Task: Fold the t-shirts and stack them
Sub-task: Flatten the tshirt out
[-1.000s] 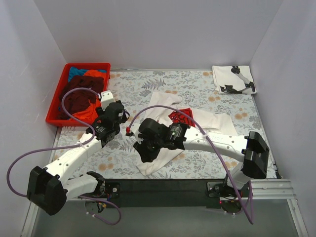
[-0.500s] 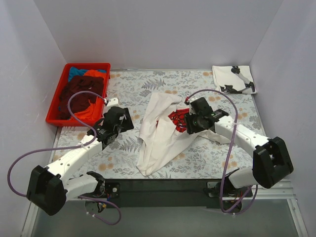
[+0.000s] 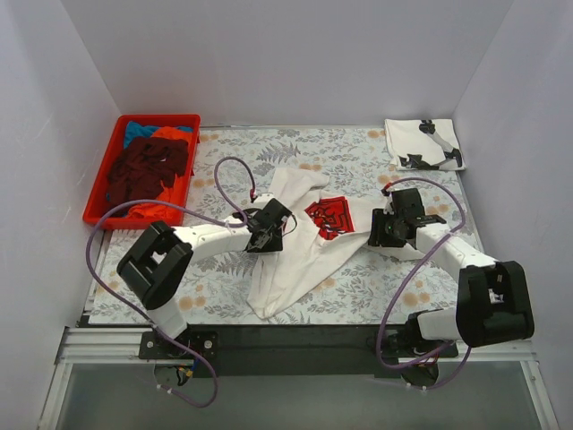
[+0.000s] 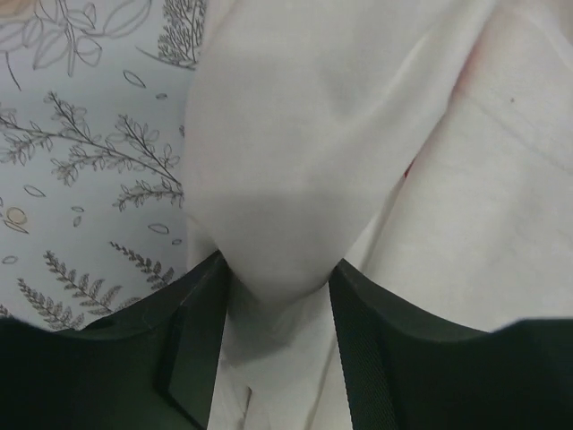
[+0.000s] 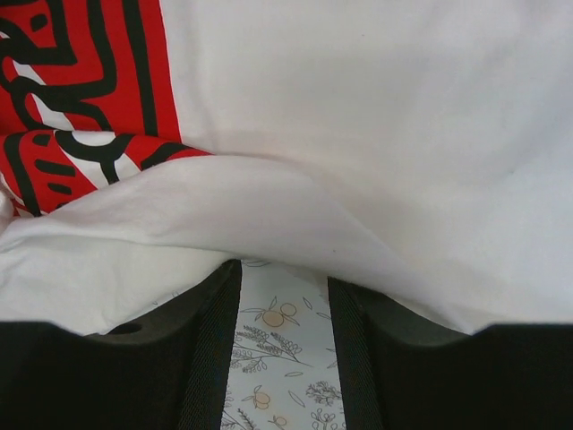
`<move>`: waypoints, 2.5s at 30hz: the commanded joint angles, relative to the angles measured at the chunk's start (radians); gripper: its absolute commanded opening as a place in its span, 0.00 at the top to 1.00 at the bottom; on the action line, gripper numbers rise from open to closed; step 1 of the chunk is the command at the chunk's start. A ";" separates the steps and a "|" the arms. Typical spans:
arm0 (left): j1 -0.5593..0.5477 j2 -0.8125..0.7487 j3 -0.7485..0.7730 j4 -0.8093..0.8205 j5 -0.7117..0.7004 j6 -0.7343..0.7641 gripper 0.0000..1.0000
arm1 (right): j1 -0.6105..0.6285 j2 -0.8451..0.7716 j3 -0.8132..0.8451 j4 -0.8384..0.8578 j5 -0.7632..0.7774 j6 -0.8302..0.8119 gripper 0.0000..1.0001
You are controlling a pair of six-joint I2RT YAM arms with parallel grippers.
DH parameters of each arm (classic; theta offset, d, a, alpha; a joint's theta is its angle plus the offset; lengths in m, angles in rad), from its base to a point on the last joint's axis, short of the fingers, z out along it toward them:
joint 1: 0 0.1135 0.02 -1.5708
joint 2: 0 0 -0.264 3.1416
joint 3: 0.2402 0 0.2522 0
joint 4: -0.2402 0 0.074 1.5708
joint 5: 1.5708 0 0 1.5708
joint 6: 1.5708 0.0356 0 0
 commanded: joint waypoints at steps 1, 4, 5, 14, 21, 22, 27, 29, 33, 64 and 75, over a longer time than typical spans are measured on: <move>0.022 0.077 0.057 -0.063 -0.143 -0.024 0.55 | -0.004 0.048 -0.028 0.101 -0.083 0.024 0.50; 0.123 0.134 0.080 -0.083 -0.154 -0.011 0.70 | -0.005 0.100 -0.026 0.138 -0.104 0.026 0.50; 0.149 0.142 0.084 -0.084 -0.158 0.003 0.76 | -0.005 0.117 -0.020 0.149 -0.109 0.026 0.51; 0.338 0.196 0.302 -0.142 -0.281 0.135 0.75 | 0.059 0.305 0.180 0.167 -0.160 0.000 0.52; 0.168 -0.008 0.308 -0.195 -0.353 0.167 0.38 | 0.185 0.092 0.103 0.058 -0.040 -0.020 0.49; 0.168 -0.016 0.307 -0.201 -0.365 0.163 0.37 | 0.185 0.066 0.087 0.051 -0.032 -0.020 0.48; -0.029 0.042 0.347 -0.199 -0.450 0.178 0.37 | 0.186 -0.127 -0.011 0.015 0.011 -0.005 0.43; -0.066 0.126 0.400 -0.196 -0.479 0.201 0.37 | 0.186 -0.172 -0.040 0.015 0.006 0.013 0.43; -0.079 0.252 0.487 -0.179 -0.510 0.242 0.40 | 0.186 -0.266 -0.072 0.020 0.006 0.029 0.41; -0.075 0.512 0.592 0.066 -0.674 0.463 0.45 | 0.186 -0.332 -0.191 0.077 -0.057 0.040 0.41; -0.044 0.470 0.569 0.085 -0.714 0.473 0.47 | 0.186 -0.333 -0.207 0.084 -0.071 0.040 0.41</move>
